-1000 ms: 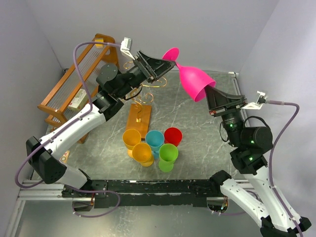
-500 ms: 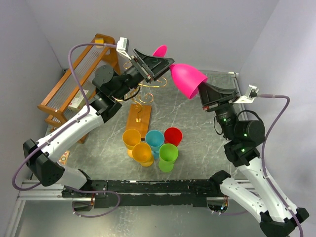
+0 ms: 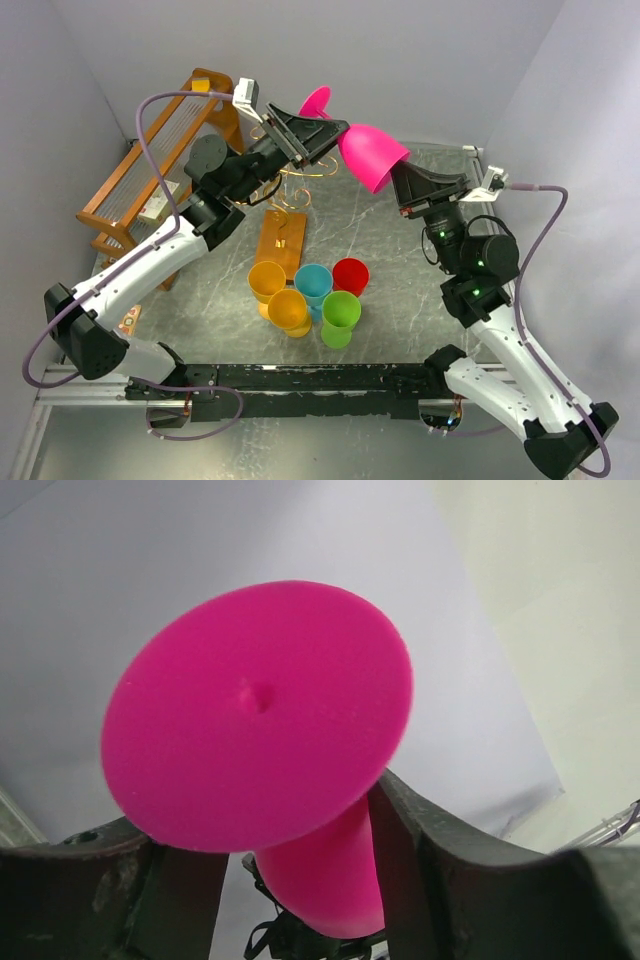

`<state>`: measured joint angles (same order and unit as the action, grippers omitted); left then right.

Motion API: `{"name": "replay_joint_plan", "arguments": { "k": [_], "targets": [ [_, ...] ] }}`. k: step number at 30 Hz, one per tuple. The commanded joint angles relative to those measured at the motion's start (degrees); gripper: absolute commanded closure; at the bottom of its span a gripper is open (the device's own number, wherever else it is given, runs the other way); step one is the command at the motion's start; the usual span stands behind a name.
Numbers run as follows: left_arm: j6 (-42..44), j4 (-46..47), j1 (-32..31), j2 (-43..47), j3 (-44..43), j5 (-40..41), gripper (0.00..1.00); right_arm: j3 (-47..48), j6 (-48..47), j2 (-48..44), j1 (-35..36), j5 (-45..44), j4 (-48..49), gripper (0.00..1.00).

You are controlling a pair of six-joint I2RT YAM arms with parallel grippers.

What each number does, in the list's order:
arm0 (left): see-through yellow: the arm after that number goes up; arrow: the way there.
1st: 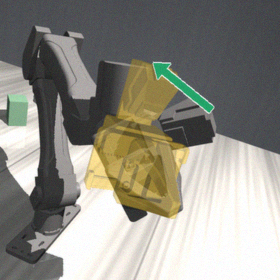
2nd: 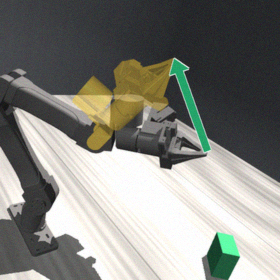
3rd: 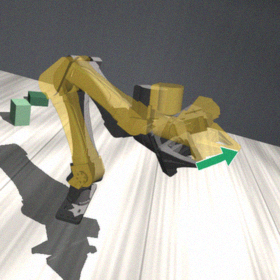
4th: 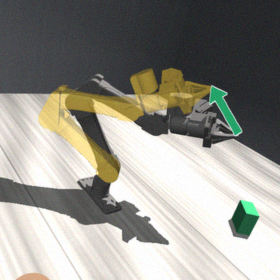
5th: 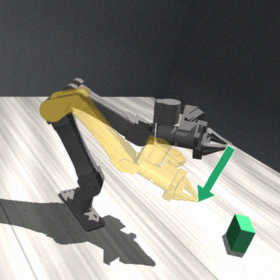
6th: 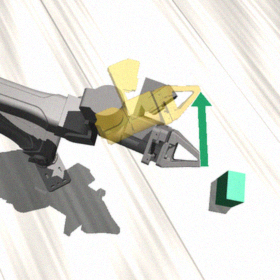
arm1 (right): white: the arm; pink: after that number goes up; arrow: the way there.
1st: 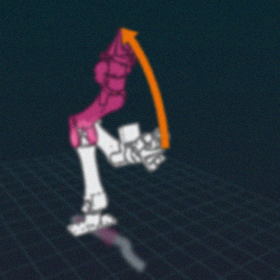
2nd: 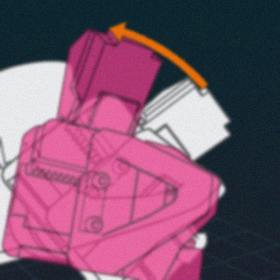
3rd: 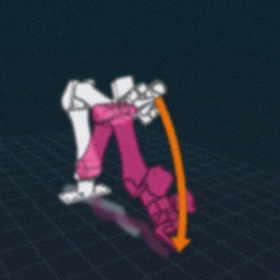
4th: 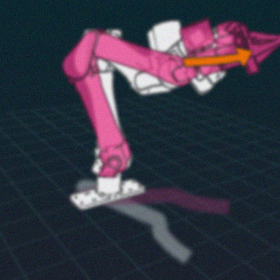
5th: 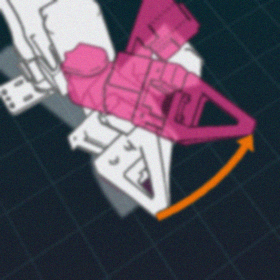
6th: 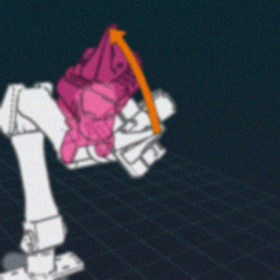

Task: Place the wine glass upside down on the wine glass rack

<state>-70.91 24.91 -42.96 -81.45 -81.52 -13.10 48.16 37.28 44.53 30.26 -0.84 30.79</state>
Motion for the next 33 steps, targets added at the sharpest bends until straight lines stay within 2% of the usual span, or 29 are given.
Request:
{"name": "replay_joint_plan", "arguments": {
  "k": [1, 10, 22, 25, 29, 33],
  "targets": [
    [0.7, 0.2, -0.3, 0.1, -2.3, 0.2, 0.39, 0.1, 0.4, 1.3, 0.3, 1.8, 1.5, 1.00],
    [4.7, -2.8, -0.3, 2.1, -2.2, 4.5, 0.55, -0.6, 2.0, 0.4, 0.3, 8.0, -1.2, 1.00],
    [5.6, -2.7, -0.2, 1.7, -2.4, 4.6, 0.63, -0.5, 1.7, -1.7, 0.3, 14.0, -5.4, 1.00],
    [5.7, -3.2, -0.2, 1.7, -2.4, 4.9, 0.70, -0.6, 1.7, -2.0, 0.3, 14.2, -6.0, 1.00],
    [6.1, -3.3, -0.1, 1.7, -2.2, 5.2, 0.92, -0.9, 1.7, -2.7, 0.3, 14.5, -6.5, 1.00],
    [7.3, -2.8, -0.2, 1.8, -2.1, 4.9, 0.93, -0.7, 1.7, -3.2, 0.3, 13.7, -8.2, 1.00]
  ]
}}
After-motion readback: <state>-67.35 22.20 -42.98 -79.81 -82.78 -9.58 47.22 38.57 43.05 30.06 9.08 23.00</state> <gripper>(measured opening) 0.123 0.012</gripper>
